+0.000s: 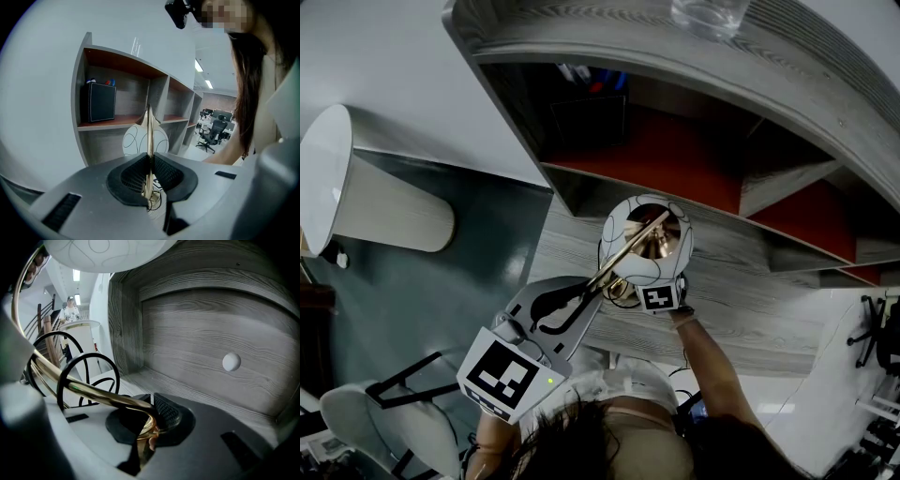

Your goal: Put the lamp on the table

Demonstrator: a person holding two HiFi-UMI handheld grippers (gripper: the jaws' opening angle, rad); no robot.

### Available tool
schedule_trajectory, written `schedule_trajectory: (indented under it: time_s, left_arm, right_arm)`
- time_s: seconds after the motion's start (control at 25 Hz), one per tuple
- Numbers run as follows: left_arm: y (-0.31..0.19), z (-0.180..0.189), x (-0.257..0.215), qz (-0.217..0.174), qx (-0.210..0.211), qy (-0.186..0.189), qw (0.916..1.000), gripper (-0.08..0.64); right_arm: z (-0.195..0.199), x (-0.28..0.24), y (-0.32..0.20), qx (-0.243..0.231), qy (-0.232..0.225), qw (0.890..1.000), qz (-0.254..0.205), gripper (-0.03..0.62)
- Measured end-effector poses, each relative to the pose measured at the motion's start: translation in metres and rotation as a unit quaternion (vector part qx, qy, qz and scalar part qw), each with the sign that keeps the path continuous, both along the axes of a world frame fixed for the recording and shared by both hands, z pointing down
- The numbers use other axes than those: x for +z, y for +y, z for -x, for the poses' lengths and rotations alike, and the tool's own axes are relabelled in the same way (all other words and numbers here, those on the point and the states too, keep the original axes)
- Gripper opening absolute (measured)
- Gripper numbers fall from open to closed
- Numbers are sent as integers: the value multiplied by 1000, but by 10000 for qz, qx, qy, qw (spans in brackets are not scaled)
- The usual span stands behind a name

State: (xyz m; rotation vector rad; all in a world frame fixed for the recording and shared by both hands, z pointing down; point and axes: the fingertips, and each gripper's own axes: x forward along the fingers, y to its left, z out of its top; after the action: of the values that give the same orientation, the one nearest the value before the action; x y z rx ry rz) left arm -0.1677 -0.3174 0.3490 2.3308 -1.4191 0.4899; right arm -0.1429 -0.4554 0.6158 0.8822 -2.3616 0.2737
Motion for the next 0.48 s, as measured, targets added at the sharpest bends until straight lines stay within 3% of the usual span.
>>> schedule_trajectory:
  time_s: [0.48]
  left_arm:
    - [-4, -13, 1, 10, 177, -29, 9998, 46]
  right_arm:
    - [-3, 5, -1, -20, -43, 10000, 35, 27]
